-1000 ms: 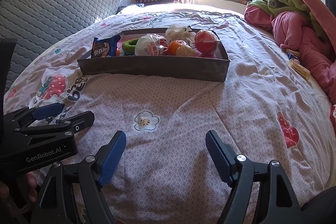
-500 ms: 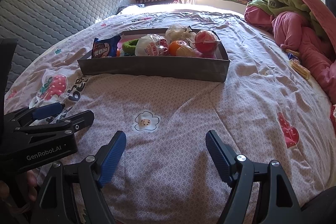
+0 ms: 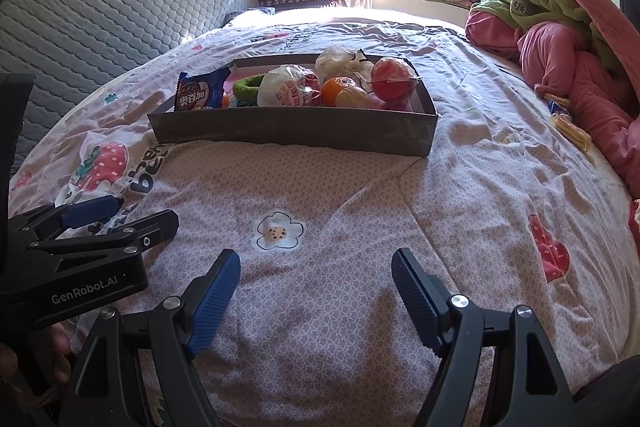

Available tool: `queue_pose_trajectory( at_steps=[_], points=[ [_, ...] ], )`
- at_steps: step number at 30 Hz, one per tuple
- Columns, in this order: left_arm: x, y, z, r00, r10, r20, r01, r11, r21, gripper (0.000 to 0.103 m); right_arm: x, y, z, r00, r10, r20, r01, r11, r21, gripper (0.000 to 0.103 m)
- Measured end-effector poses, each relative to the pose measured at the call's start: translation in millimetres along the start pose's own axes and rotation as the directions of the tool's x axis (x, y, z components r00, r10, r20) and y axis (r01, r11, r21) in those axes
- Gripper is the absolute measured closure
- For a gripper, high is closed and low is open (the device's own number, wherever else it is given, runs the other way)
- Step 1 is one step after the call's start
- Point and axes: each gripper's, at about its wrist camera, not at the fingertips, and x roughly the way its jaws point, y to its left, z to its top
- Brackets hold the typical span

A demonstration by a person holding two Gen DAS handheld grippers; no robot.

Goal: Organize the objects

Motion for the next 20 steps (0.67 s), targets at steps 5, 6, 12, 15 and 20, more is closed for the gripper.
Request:
queue_pose_trajectory(
  at_steps=[5, 6, 12, 15, 20],
  points=[
    [-0.3, 0.5, 0.2, 1.000, 0.001, 0.001, -0.001, 1.000, -0.001, 0.023, 0.1, 0.1, -0.3, 1.000, 0.001, 0.000, -0.001, 1.000, 0.000, 0.025],
    [0.3, 0.1, 0.5, 1.000, 0.002, -0.002, -0.002, 1.000, 0.000, 0.023, -0.1, 0.3, -0.3, 1.000, 0.000, 0.001, 0.000, 1.000, -0.001, 0.025],
    [1.0, -0.6, 1.3, 1.000, 0.008, 0.001, -0.008, 1.000, 0.001, 0.023, -0.2, 1.3, 0.4, 1.000, 0.003, 0.004, -0.003, 1.000, -0.001, 0.025],
    [1.9, 0.4, 2.4, 1.000, 0.013, 0.001, -0.013, 1.000, -0.005, 0.023, 0.7, 1.6, 0.3, 1.000, 0.004, 0.002, -0.004, 1.000, -0.003, 0.025],
    [1.6, 0.5, 2.6, 1.000, 0.010, 0.012, -0.010, 1.000, 0.001, 0.023, 1.8, 1.4, 0.2, 1.000, 0.003, 0.002, -0.003, 1.000, -0.004, 0.025]
  ],
)
